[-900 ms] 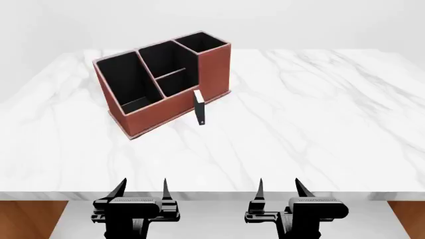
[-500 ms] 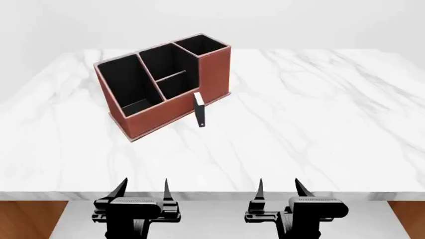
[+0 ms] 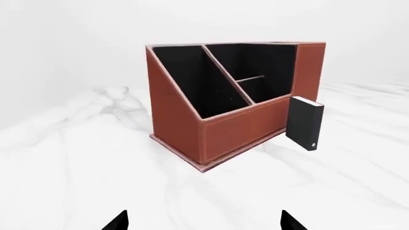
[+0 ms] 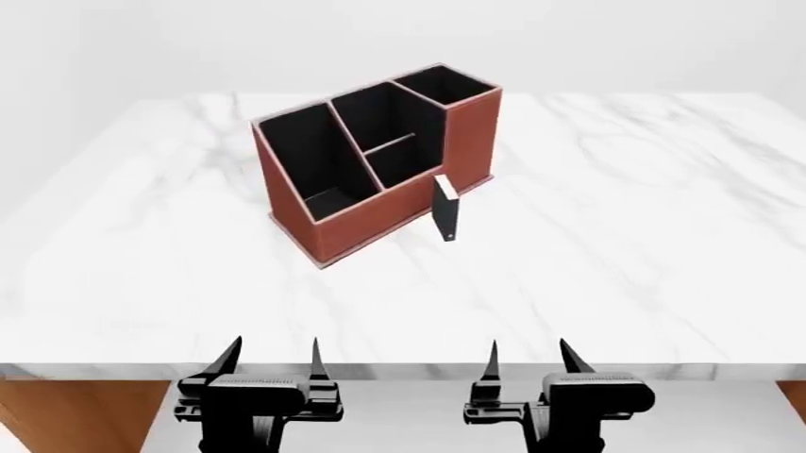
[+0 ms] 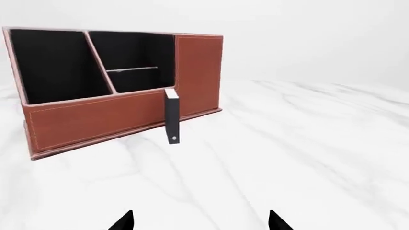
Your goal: Pick up the book and place it in the left compartment of the caddy.
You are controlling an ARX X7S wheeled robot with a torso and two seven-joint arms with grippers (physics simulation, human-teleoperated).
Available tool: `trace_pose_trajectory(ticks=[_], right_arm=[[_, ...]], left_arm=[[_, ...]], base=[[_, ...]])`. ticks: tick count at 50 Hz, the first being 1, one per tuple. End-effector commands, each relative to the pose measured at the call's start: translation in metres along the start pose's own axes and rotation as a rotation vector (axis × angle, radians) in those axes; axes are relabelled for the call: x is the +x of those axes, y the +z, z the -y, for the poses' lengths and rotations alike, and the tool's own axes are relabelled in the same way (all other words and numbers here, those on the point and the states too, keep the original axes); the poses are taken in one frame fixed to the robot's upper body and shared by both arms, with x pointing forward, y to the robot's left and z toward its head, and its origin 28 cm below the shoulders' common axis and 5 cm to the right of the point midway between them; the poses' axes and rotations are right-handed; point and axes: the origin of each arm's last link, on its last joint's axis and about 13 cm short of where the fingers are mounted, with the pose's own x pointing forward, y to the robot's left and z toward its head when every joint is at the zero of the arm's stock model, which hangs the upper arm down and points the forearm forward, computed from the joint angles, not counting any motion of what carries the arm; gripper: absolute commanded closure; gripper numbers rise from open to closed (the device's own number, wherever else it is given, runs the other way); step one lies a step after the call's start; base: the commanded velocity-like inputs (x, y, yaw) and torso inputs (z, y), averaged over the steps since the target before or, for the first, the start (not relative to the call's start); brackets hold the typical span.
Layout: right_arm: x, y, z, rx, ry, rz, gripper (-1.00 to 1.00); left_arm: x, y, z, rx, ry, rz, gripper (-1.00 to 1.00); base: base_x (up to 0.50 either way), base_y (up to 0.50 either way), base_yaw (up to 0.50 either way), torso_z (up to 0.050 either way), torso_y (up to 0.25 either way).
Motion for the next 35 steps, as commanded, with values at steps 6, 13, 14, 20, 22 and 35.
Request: trace_pose_trajectory(ticks=[6,13,14,20,22,35], right_arm=[[-0.001,0.000,0.000,-0.013,0.000,0.004,-1.00],[-0.001,-0.001,-0.001,-0.003,0.016,-0.008,-1.00],[-0.001,-0.001,-0.001,-0.007,0.016,-0.007,-1.00],[-0.002,0.002,0.000,0.014,0.022,-0.005,-1.00],[-0.002,0.004,0.000,-0.016,-0.004,0.011,-1.00],[-0.002,0.147,0.014,0.025,-0.074,0.239,-1.00]], left_arm=[[0.000,0.000,0.000,0.003,-0.001,0.003,-1.00],[0.000,0.000,0.000,0.006,-0.001,0.000,-1.00],[0.000,0.000,0.000,0.006,0.000,0.000,-1.00],[0.000,0.000,0.000,0.005,0.000,-0.002,-1.00],[-0.001,0.000,0.000,0.008,0.001,-0.002,-1.00],[0.003,0.130,-0.008,0.062,0.023,0.231,-1.00]], base=[[0.00,0.50,0.00,0.000,0.000],[0.00,0.30,0.00,0.000,0.000],[0.00,0.00,0.00,0.000,0.000],[0.00,0.00,0.00,0.000,0.000],[0.00,0.00,0.00,0.000,0.000],[0.00,0.00,0.00,0.000,0.000]])
